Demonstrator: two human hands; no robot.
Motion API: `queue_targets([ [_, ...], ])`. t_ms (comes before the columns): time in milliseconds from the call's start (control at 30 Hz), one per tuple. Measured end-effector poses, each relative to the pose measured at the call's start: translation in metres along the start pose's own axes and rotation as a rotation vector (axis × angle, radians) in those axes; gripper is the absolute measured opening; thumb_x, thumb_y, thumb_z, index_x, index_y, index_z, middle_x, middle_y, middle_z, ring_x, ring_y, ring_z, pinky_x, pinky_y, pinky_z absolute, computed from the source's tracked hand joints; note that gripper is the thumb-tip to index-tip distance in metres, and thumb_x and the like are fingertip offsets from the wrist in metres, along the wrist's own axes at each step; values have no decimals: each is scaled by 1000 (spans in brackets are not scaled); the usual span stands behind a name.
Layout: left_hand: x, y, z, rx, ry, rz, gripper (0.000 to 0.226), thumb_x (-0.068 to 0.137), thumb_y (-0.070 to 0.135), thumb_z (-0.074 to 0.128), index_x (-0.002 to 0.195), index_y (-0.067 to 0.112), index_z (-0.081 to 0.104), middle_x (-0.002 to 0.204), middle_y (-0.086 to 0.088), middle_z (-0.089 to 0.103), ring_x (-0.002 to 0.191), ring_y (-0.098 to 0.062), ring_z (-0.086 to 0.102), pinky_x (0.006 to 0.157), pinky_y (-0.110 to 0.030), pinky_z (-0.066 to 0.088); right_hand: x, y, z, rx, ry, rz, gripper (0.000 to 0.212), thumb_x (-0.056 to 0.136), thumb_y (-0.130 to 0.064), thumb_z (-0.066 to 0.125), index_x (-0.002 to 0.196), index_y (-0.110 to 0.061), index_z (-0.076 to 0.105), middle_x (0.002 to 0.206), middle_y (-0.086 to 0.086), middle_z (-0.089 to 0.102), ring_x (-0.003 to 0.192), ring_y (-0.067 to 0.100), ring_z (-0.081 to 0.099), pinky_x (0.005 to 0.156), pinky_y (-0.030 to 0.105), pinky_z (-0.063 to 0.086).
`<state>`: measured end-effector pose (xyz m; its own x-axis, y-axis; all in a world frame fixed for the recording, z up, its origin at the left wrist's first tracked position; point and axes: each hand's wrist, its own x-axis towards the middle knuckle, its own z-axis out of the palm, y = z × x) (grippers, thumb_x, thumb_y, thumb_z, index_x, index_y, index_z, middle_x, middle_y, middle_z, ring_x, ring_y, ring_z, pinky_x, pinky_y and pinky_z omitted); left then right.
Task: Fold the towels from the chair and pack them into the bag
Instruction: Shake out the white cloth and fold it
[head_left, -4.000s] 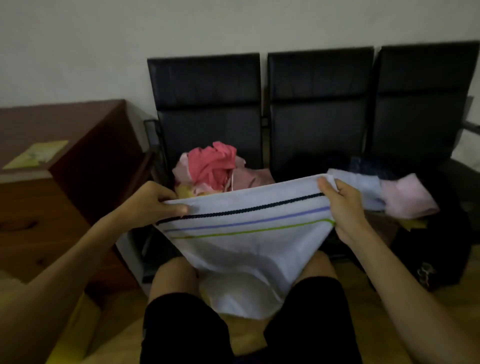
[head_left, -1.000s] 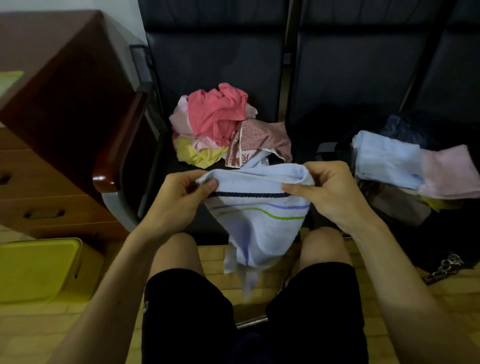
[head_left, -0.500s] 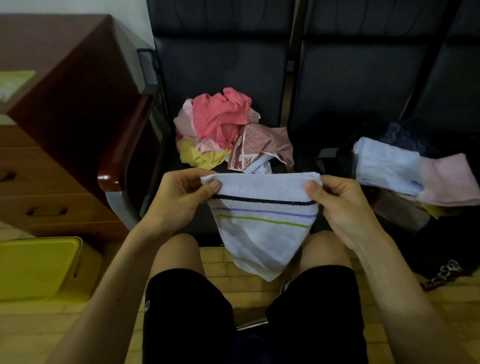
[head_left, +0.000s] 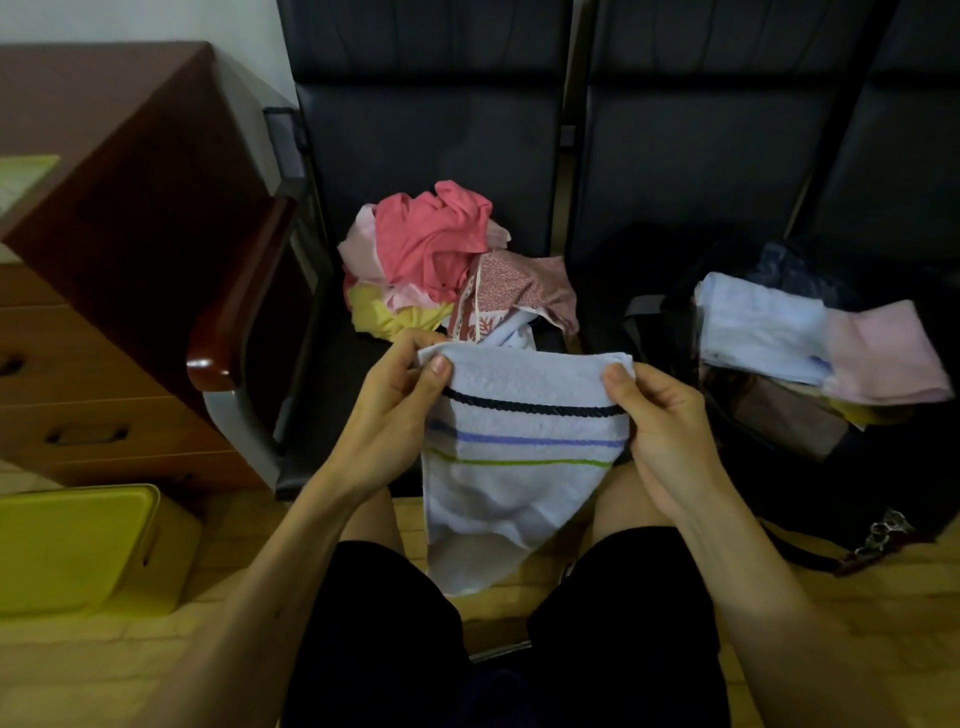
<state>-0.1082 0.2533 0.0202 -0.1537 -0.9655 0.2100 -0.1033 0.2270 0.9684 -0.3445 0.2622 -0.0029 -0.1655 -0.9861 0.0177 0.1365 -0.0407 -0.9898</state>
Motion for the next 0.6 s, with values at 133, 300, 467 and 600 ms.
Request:
queue_targets([
  [133, -3, -7, 24, -145, 98, -181, 16, 105, 16, 46, 99, 17, 61, 88, 3, 66, 85, -12, 64, 76, -29, 54, -10, 15, -3, 8, -11, 90, 68, 48, -78, 77, 92, -27, 75, 87, -1, 76, 82, 11, 71, 78, 34, 58],
  [300, -8, -8, 49, -483, 110, -508, 22, 105, 19, 45, 113, 2, 57, 98, -17, 68, 84, -24, 70, 73, -37, 61, -50, 69, 9, -83, -339, 522, 70, 51, -55, 92, 103, -13, 69, 88, 5, 77, 88, 19, 72, 78, 32, 57],
  [467, 3, -12, 31, -463, 210, -558, 25, 104, 21, 48, 119, 6, 61, 106, -19, 73, 87, -27, 74, 68, -36, 62, -59, 93, 7, 19, -323, 493, 19, 69, -24, 82, 84, -13, 78, 94, 10, 76, 92, 22, 71, 80, 37, 56],
  [600, 18, -20, 12, -458, 339, -538, 28, 104, 24, 50, 120, 6, 64, 101, -17, 75, 88, -26, 74, 68, -36, 62, -55, 72, 3, 118, -306, 468, 38, 66, -39, 86, 91, -13, 77, 104, 12, 73, 94, 17, 70, 86, 35, 56],
])
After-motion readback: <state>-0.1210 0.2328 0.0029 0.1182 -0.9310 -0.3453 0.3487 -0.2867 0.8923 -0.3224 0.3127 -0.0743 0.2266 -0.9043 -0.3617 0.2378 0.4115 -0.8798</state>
